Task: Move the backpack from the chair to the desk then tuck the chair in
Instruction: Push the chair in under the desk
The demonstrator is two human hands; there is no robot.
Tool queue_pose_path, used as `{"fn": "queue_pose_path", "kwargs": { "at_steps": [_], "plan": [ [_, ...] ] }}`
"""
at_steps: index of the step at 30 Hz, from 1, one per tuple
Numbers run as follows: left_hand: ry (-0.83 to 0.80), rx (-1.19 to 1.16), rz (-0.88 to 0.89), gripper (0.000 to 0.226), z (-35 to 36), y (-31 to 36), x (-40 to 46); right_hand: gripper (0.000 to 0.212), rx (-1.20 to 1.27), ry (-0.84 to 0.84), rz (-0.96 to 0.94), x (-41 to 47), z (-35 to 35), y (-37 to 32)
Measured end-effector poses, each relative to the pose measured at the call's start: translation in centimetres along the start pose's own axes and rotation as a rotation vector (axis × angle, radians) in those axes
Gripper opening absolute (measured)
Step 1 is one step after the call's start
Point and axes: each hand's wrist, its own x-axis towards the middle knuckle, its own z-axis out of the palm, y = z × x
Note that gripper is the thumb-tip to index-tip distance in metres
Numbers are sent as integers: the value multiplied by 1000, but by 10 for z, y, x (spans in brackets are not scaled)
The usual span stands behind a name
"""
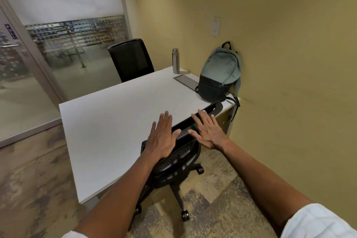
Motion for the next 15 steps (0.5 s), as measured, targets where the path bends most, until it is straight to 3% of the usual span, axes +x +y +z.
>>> {"fn": "queue_pose_path", "kwargs": {
  "at_steps": [7,15],
  "plan": [
    [69,61,98,69,-32,-21,-27,73,-23,232,176,-38,-26,-51],
    [101,31,275,69,-75,-54,-70,81,-43,322,371,-93,-38,-132]
  ]
}}
